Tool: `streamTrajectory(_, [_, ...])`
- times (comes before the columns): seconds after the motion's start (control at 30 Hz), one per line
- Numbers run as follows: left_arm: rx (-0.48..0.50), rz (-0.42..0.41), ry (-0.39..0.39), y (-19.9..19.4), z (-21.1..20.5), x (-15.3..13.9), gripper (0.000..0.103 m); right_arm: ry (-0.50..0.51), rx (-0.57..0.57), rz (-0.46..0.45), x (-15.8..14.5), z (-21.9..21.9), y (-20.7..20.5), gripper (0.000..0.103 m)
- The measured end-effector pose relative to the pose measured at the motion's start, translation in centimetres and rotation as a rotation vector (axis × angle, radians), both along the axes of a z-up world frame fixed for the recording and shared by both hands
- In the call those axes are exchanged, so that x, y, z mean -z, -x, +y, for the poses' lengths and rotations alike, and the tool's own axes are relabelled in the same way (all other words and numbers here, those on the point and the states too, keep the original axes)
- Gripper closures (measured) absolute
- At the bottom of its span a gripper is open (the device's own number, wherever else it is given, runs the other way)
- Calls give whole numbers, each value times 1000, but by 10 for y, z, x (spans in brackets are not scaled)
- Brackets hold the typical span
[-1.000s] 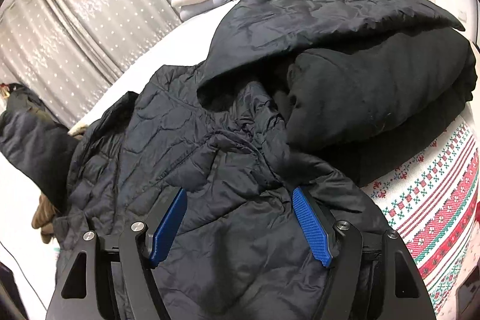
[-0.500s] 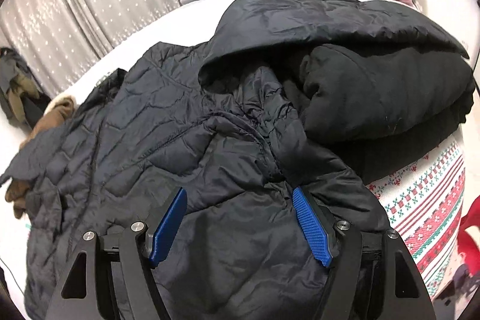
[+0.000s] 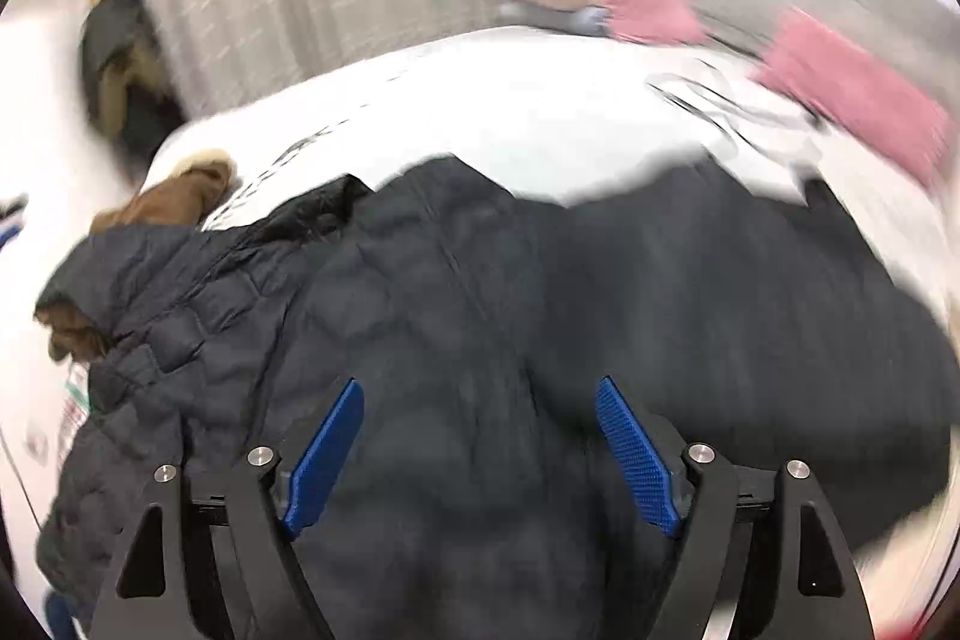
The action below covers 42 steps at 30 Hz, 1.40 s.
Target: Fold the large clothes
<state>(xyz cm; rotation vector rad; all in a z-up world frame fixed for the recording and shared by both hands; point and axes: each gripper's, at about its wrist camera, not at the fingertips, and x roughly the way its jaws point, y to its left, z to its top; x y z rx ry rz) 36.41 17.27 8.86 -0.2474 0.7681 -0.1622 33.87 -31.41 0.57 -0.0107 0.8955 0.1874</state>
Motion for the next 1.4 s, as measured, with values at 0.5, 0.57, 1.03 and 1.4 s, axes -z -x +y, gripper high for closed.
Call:
streamTrajectory(0.5, [378,232,-351,-161,-242,153,26,76,-201,238,94,66,-244,21])
streamTrajectory(0.57, [338,257,-339,-171,-242,165,27,90,-211,238,103,70,-256,21])
streamTrajectory(1.03, [100,79,-150,-155,-202,115,94,158,-233,-83,65,75,-214,102])
streamTrajectory(1.4, [22,209,105,-166,-134,149,43,235,-85,168,122,32,-260,24])
